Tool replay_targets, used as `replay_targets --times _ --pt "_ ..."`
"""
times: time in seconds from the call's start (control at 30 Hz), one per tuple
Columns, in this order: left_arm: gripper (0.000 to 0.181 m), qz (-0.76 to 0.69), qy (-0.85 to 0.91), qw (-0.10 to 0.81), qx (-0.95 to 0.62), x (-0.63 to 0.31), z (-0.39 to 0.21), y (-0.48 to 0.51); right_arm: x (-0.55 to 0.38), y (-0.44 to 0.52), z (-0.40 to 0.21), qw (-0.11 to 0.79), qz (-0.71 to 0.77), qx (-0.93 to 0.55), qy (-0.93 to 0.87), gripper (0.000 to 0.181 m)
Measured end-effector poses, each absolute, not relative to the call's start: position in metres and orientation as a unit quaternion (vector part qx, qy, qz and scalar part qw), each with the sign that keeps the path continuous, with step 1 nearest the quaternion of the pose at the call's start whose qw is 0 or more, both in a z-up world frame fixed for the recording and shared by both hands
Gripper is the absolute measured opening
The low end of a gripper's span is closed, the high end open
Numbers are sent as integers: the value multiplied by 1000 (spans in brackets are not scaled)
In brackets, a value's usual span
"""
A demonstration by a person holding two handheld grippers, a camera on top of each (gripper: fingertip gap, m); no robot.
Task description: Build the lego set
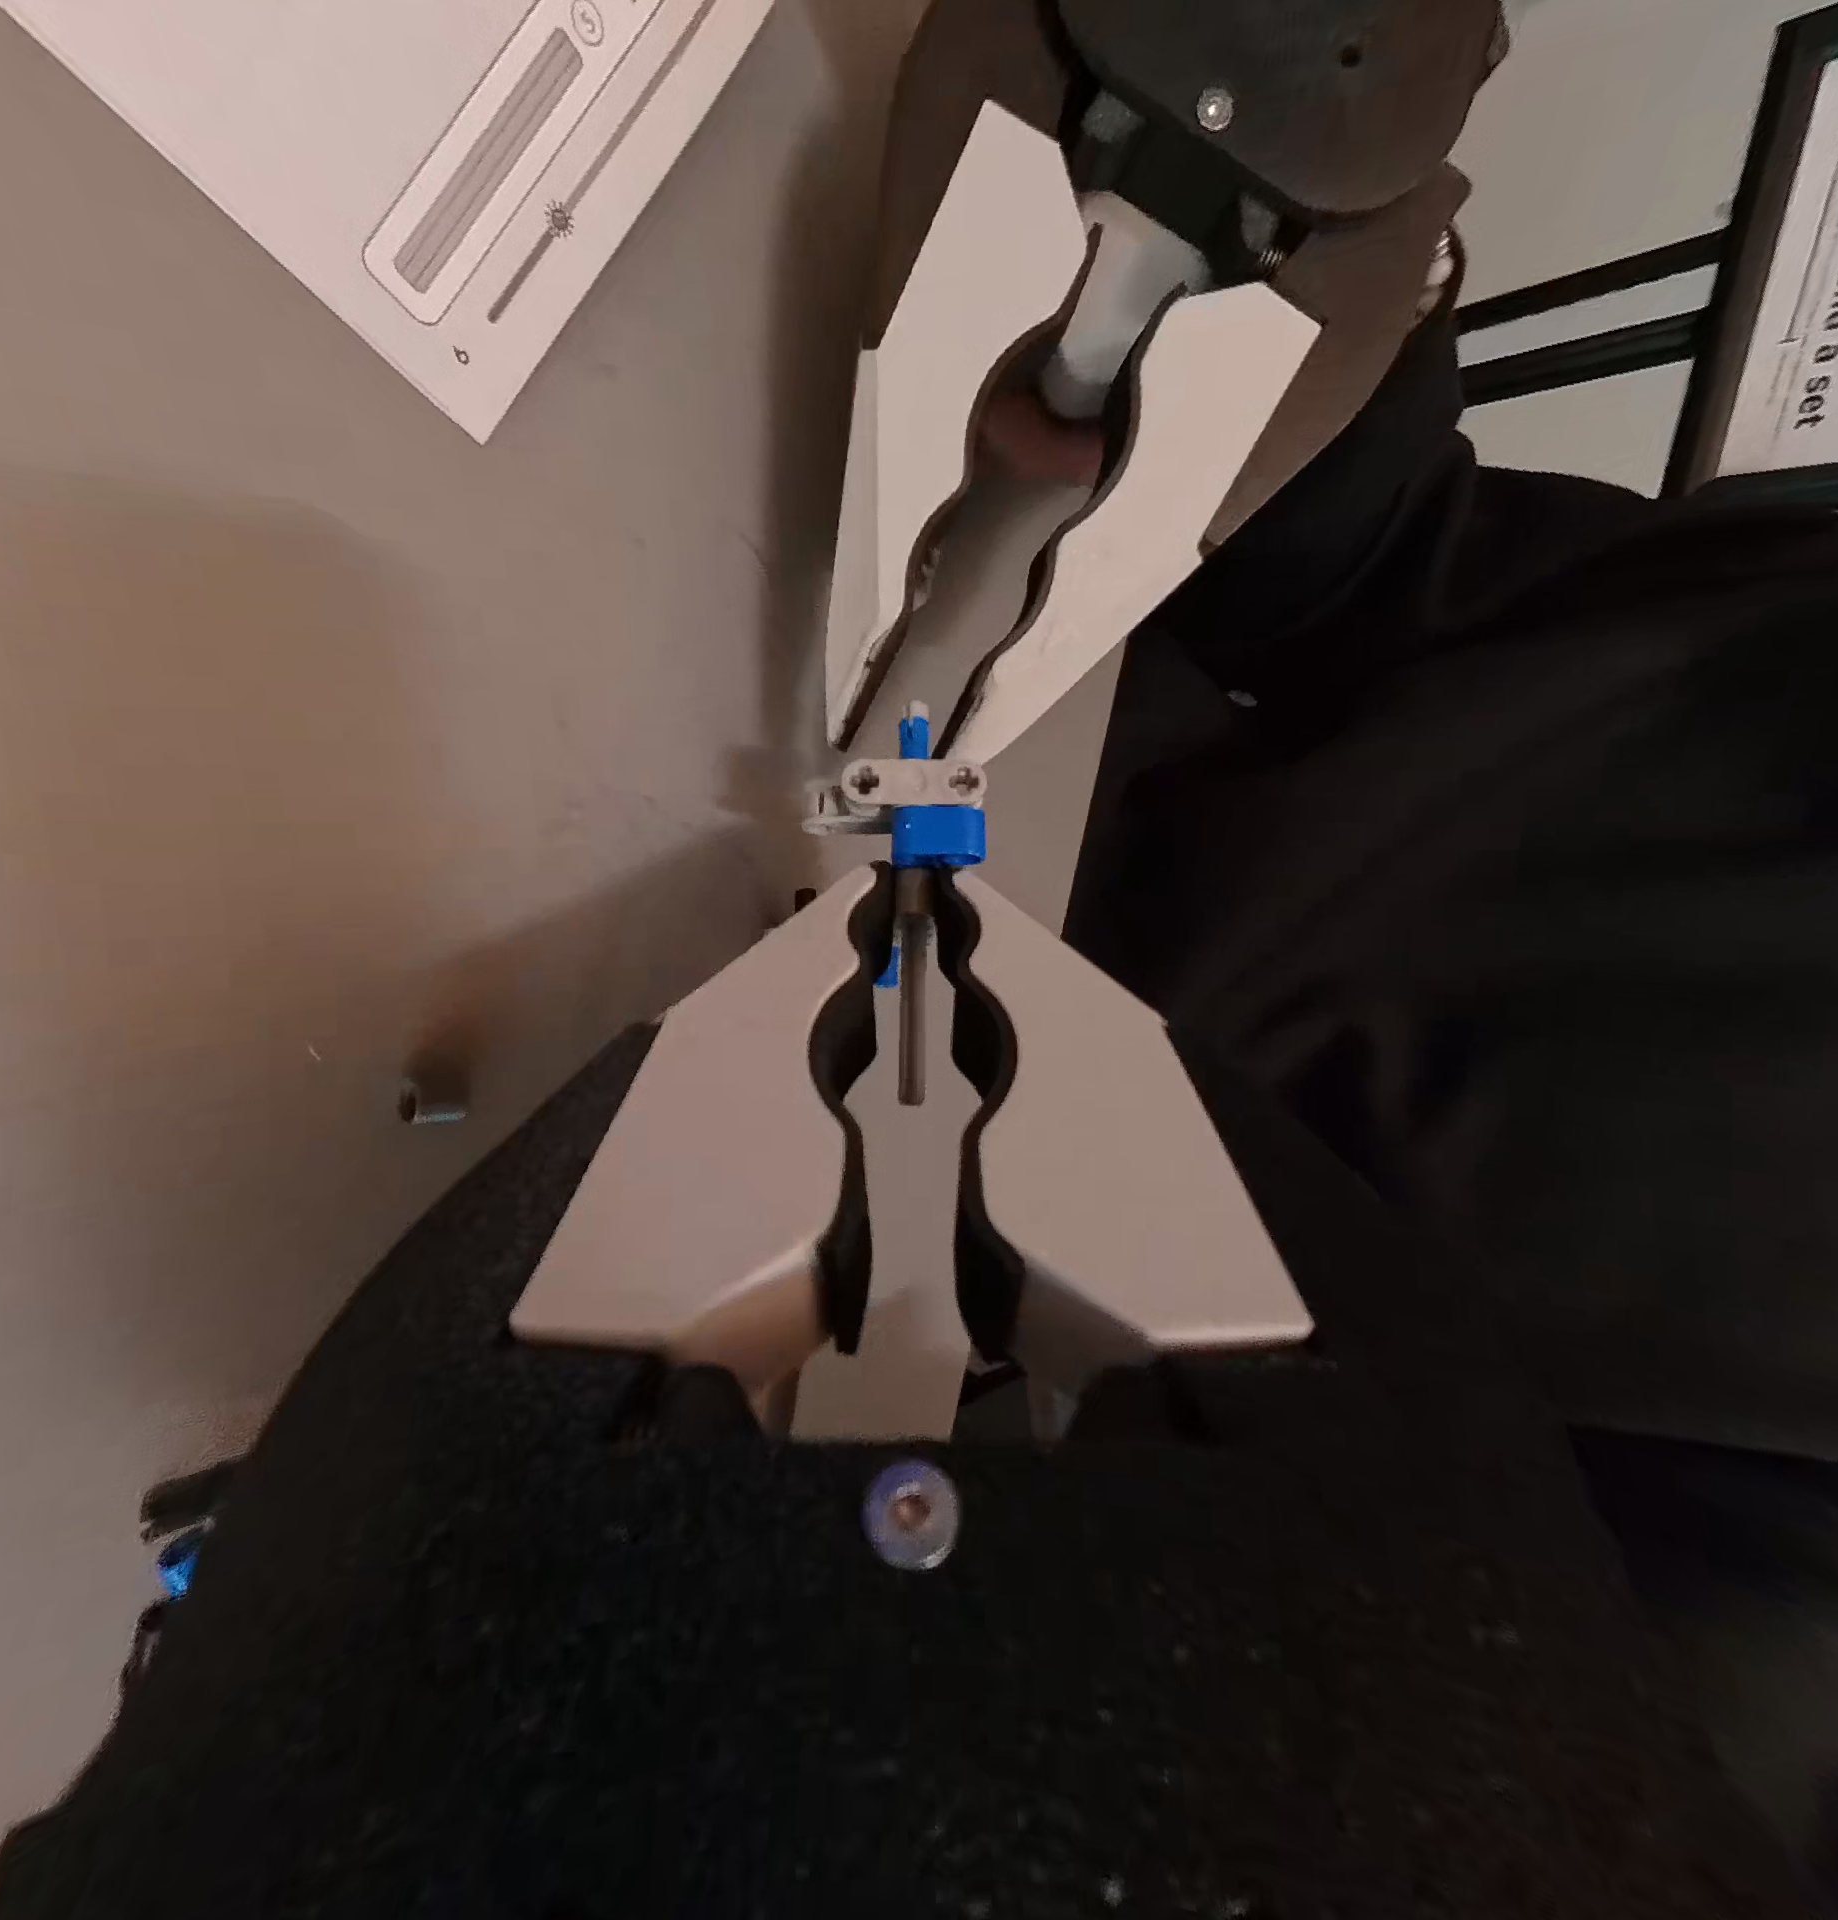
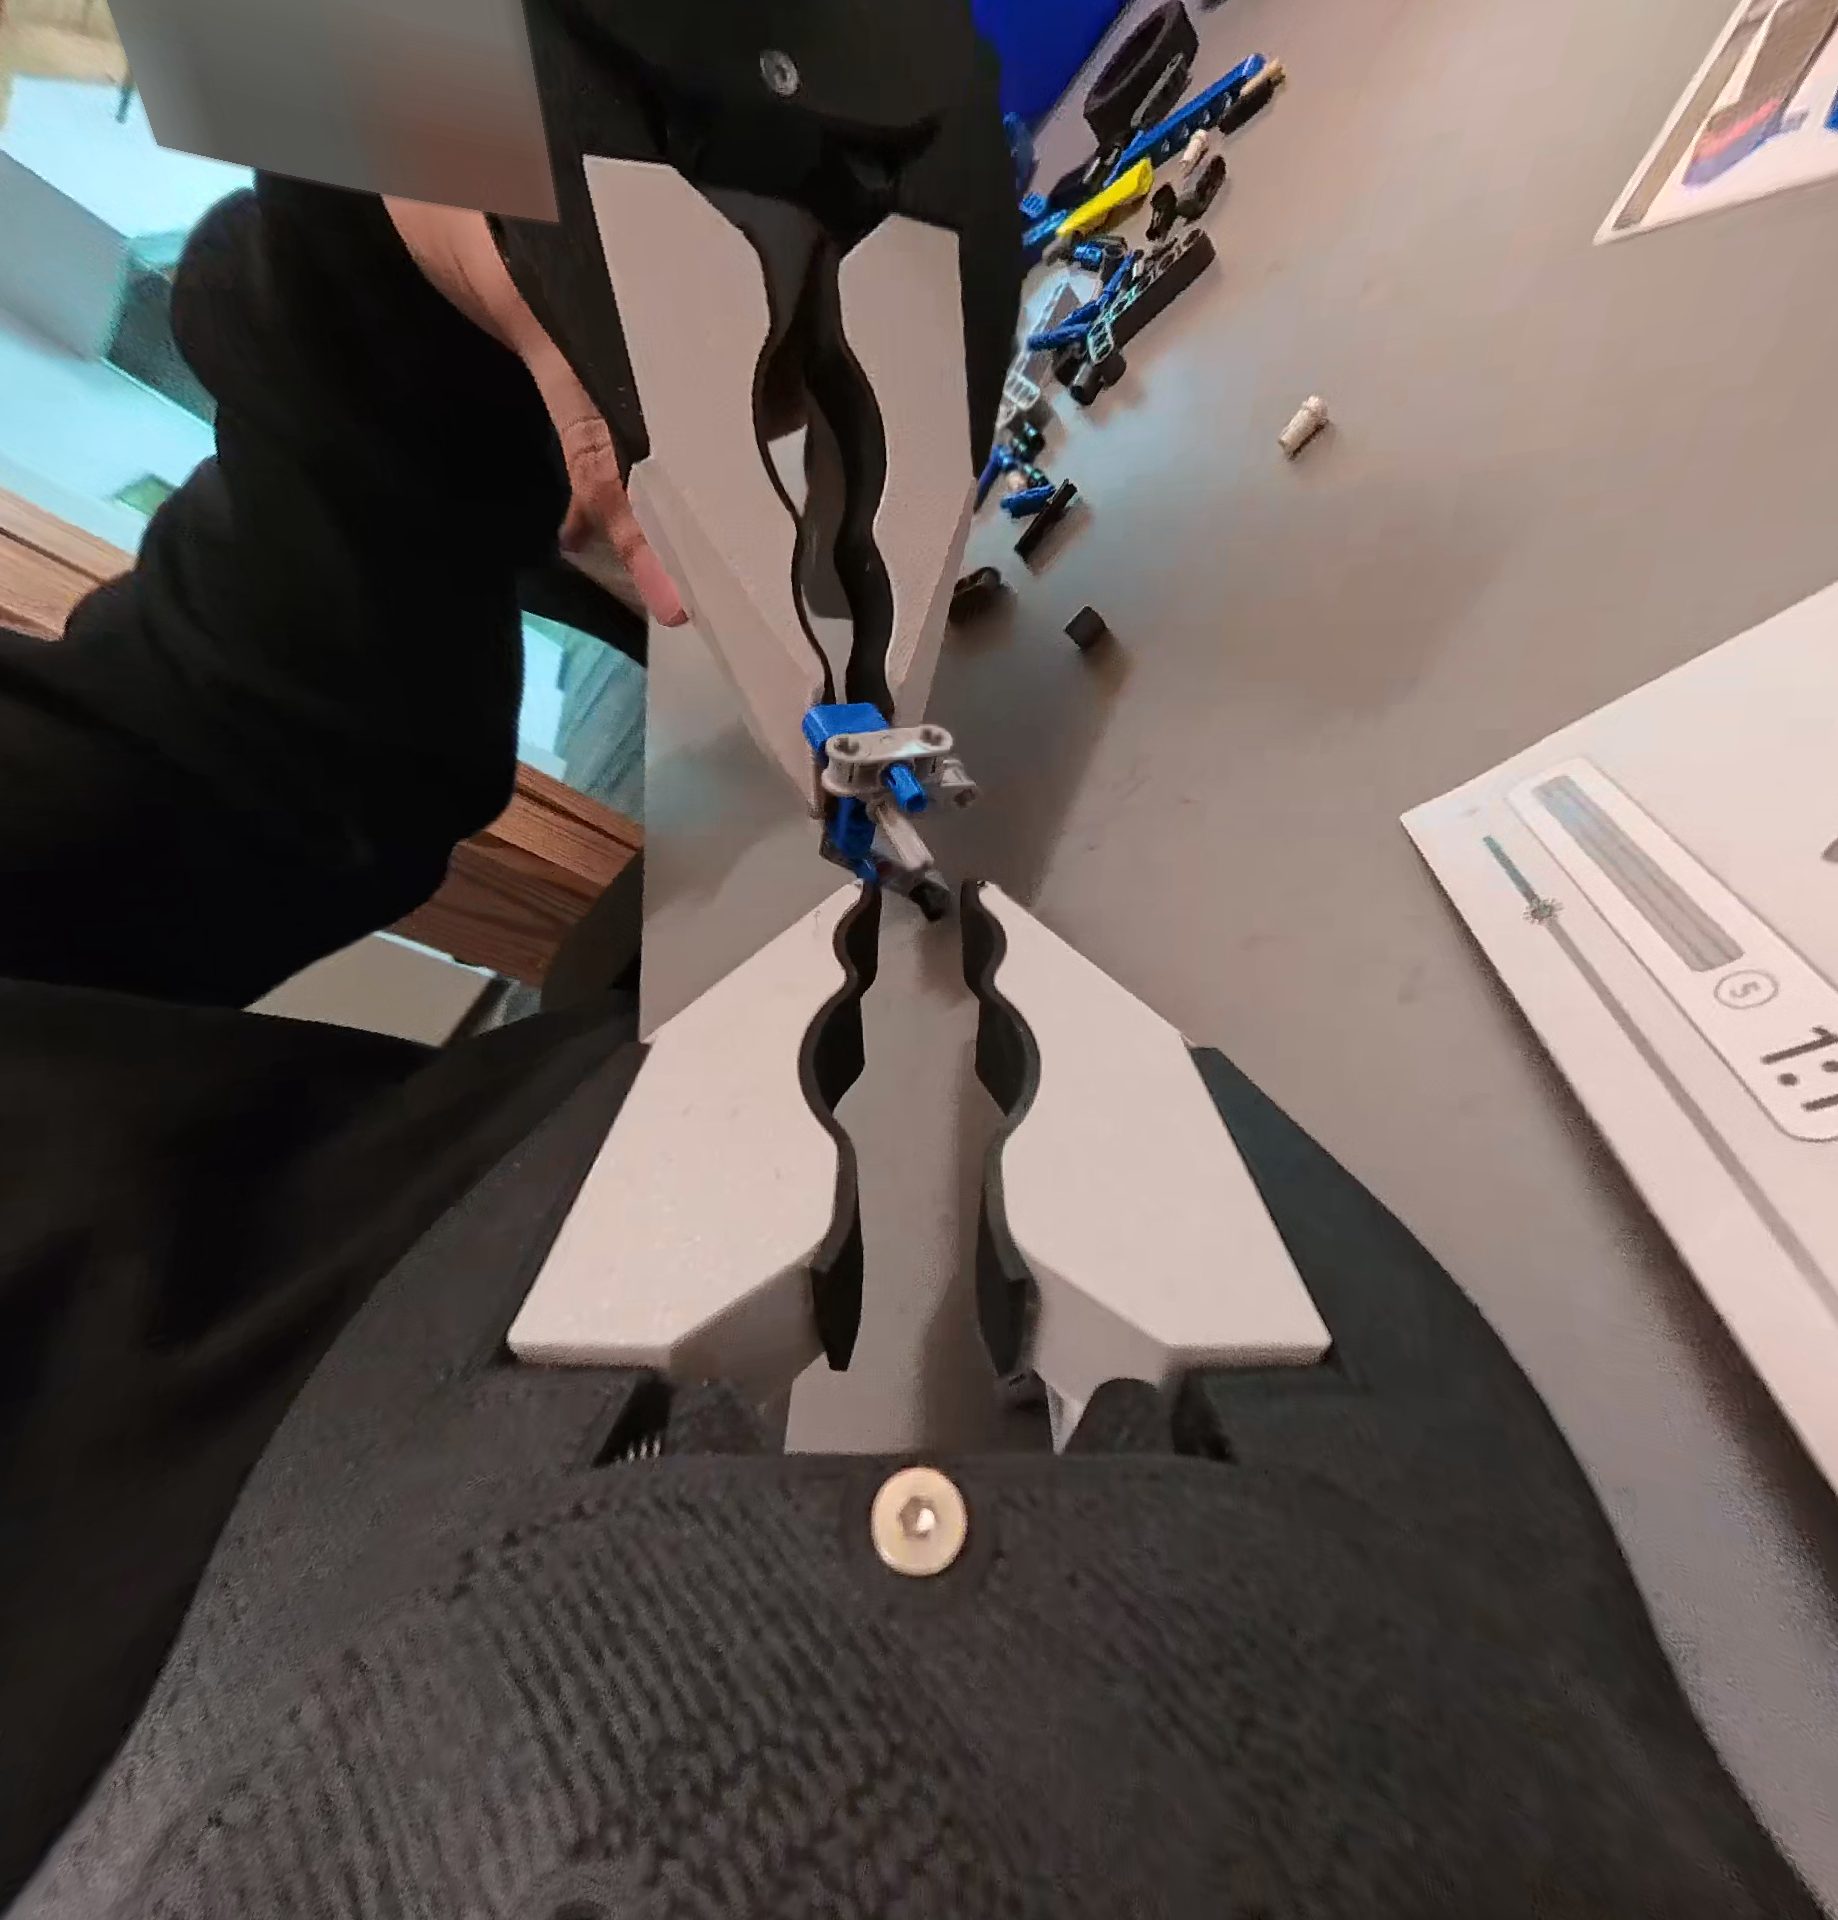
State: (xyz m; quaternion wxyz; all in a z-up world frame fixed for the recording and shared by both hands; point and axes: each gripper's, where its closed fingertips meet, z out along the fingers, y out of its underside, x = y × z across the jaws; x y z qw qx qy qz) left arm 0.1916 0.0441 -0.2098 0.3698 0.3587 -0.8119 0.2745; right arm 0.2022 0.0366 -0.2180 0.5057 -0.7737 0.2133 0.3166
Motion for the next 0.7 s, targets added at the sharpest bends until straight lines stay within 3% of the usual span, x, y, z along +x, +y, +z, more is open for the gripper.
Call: replay_targets --times 0.33,0.7 --pt "4 201 -836 370 352 179 -216 42 194 34 -224 483 333 -783 205 17" --pt "4 244 -836 331 364 190 -211 45 192 35 -222 485 337 -783 198 24"
